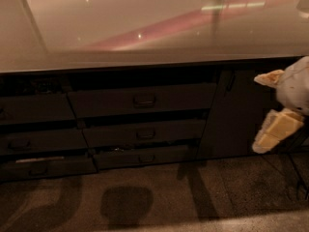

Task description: Open top drawer

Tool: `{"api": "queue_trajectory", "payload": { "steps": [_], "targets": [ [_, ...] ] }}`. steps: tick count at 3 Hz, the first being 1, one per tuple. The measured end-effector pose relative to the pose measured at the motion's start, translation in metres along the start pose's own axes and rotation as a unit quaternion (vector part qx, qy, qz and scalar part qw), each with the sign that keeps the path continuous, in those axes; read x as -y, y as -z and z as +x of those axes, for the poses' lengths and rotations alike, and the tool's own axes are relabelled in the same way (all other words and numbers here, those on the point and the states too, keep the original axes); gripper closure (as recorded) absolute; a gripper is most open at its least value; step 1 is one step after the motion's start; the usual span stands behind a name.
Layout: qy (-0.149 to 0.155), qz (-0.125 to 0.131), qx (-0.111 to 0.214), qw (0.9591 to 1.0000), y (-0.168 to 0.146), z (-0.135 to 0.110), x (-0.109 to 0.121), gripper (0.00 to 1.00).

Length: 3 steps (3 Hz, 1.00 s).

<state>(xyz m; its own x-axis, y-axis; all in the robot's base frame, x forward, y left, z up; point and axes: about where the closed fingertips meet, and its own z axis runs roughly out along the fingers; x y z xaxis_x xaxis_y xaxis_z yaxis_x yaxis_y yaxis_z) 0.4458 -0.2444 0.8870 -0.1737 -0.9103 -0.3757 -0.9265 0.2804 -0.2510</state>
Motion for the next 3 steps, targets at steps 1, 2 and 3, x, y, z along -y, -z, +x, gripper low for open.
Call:
{"api": "queue_trajectory", "payload": {
  "steps": [1, 2, 3],
  "targets": [
    [-0.035, -0.039, -0.039, 0.9979, -0.053, 0.026, 0.013, 0.0],
    [-0.068, -0.074, -0.05, 0.9937, -0.097, 0.052, 0.026, 0.0],
    [-0.073, -0.084, -0.049, 0.9926, -0.108, 0.058, 0.027, 0.0]
  ]
}}
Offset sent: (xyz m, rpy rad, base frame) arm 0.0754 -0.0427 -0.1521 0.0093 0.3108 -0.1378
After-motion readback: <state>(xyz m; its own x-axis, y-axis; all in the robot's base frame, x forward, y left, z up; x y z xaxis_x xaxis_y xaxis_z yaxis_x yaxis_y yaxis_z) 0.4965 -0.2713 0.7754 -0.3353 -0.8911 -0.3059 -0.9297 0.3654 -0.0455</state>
